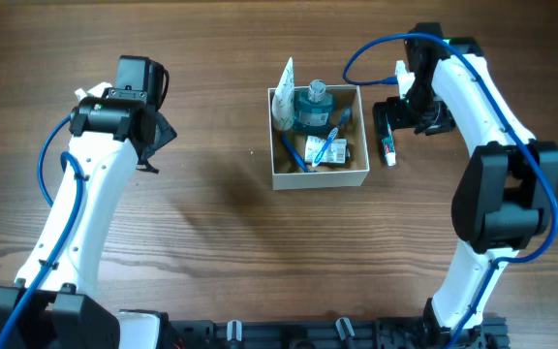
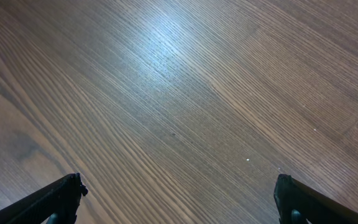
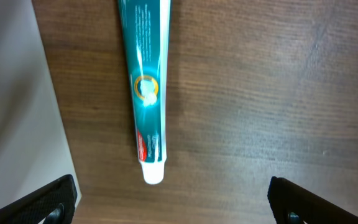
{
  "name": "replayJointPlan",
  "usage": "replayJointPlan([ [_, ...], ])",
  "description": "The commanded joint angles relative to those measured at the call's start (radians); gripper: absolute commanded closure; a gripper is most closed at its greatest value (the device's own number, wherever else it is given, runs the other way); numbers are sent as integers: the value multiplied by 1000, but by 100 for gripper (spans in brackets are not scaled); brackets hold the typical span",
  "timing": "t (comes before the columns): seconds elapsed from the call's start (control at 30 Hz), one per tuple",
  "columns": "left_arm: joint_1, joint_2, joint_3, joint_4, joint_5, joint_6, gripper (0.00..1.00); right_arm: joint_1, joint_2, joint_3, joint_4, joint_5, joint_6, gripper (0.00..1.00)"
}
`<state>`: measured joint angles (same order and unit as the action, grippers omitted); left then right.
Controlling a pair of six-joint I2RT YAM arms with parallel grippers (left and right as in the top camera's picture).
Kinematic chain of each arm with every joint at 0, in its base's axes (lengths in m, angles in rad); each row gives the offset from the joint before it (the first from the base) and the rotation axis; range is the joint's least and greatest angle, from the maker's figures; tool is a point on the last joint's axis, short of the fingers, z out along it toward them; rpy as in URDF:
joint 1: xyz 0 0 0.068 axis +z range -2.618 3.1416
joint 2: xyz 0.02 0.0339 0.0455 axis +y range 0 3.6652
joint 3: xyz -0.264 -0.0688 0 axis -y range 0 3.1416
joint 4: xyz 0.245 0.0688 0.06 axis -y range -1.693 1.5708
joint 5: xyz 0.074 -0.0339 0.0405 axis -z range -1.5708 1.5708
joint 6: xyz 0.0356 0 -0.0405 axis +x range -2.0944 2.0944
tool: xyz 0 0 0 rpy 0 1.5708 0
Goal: Pack container
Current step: 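Lower the right gripper over the teal Colgate tube and close on it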
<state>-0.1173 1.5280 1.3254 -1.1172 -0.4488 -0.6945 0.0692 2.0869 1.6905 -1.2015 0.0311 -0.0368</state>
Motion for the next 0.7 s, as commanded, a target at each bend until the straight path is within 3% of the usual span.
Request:
replayJointPlan([
  [0.0, 4, 4, -6, 0, -16, -17, 0, 2, 37, -3, 30, -16, -42, 1],
  [0.3, 4, 4, -6, 0, -16, -17, 0, 2, 92, -3, 101, -63, -36, 0],
  [0.67, 4, 4, -6, 0, -16, -17, 0, 2, 100, -3, 152, -77, 74, 0],
])
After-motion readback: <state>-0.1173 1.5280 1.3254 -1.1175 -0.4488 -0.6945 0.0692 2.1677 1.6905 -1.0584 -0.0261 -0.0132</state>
